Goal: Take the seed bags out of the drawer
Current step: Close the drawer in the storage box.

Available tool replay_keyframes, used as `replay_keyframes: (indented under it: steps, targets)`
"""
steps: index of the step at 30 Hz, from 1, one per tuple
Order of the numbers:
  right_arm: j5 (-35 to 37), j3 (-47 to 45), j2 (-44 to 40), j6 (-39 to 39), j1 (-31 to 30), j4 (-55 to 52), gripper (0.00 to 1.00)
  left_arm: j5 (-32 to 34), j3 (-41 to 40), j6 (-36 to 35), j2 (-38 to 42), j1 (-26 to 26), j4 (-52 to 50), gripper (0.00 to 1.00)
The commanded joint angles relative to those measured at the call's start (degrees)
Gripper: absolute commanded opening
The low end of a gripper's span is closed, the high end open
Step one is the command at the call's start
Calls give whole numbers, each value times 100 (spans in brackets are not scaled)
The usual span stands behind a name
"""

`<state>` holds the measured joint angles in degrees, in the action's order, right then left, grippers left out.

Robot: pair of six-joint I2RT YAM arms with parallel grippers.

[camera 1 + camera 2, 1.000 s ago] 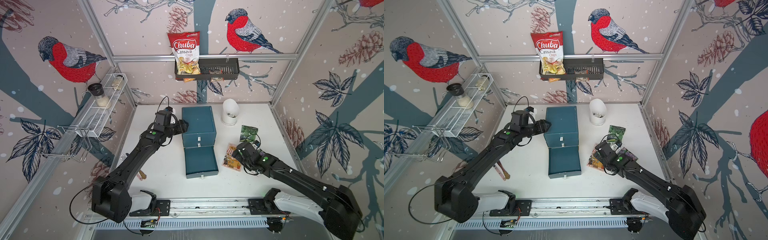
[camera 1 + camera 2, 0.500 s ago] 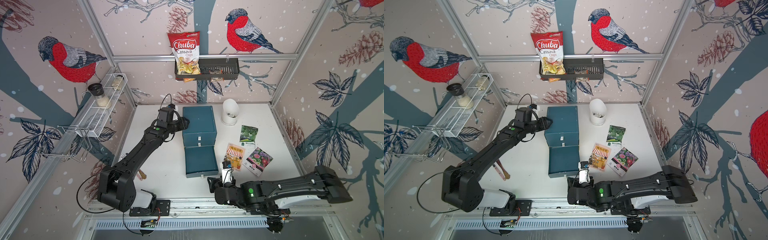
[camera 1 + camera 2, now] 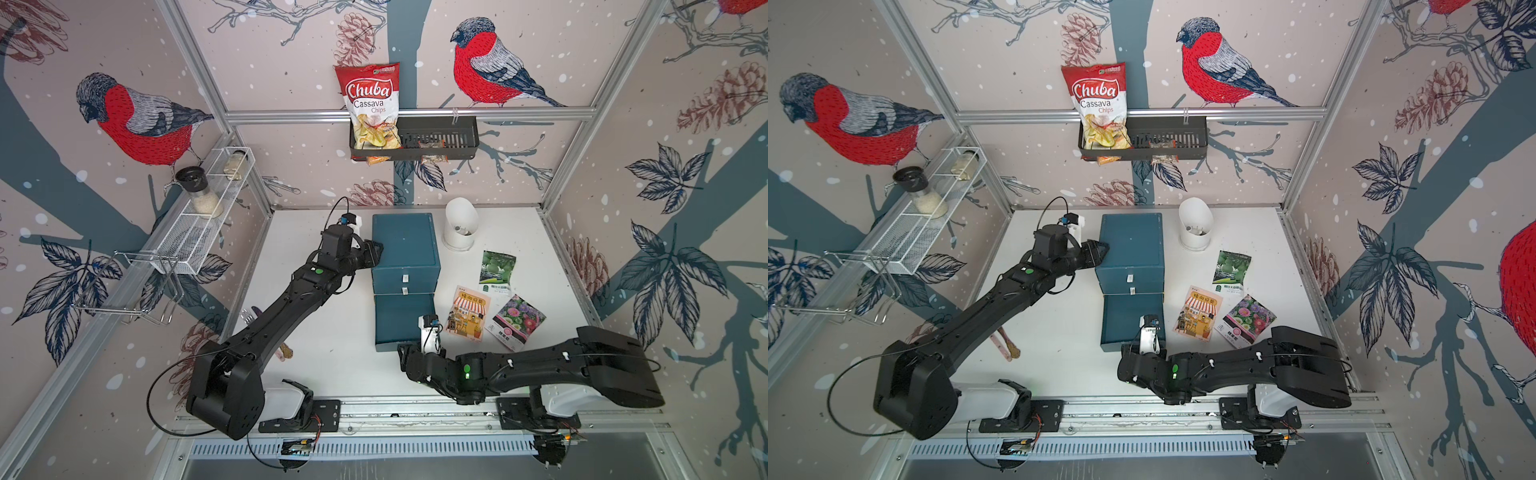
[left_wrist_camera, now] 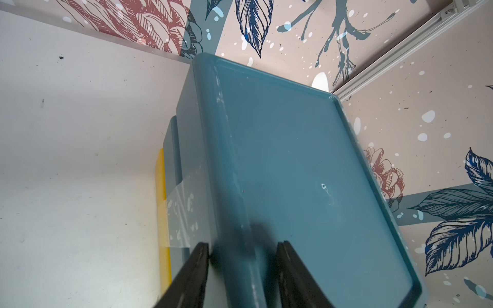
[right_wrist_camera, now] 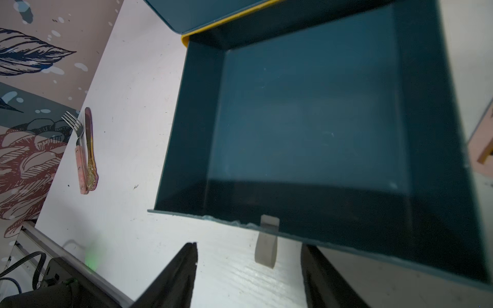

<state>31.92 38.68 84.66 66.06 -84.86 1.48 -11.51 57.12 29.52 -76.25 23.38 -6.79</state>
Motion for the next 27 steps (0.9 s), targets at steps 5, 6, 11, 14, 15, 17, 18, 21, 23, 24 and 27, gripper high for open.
replay_keyframes:
  steps: [5,6,11,14,15,17,18,21,23,24,27]
  targets:
    - [-34,241,282,-431,174,427,67,135,-269,-406,66,40,-1227,44]
    - [-4,237,312,-533,241,545,68,122,-301,-425,66,46,-1215,44]
    - [64,254,655,-1305,606,1363,70,45,-416,-486,108,44,-1210,43]
    - [126,263,932,-1755,803,1950,72,43,-490,-546,168,44,-1205,42]
    - [219,272,1018,-1944,819,2167,72,27,-498,-576,189,44,-1205,42]
    - [383,329,1199,-2277,856,2461,73,10,-520,-614,202,43,-1234,42]
    - [447,406,1287,-2441,908,2489,73,8,-518,-631,207,44,-1237,42]
    - [522,657,1565,-2795,1046,2556,74,-13,-527,-647,216,44,-1237,42]
    - [620,664,1703,-3064,1094,2869,75,-25,-523,-649,200,48,-1228,42]
    - [687,640,1777,-3201,1110,3065,75,-34,-518,-647,192,40,-1227,42]
    - [902,646,1961,-3408,1182,3350,75,-36,-492,-665,186,44,-1245,42]
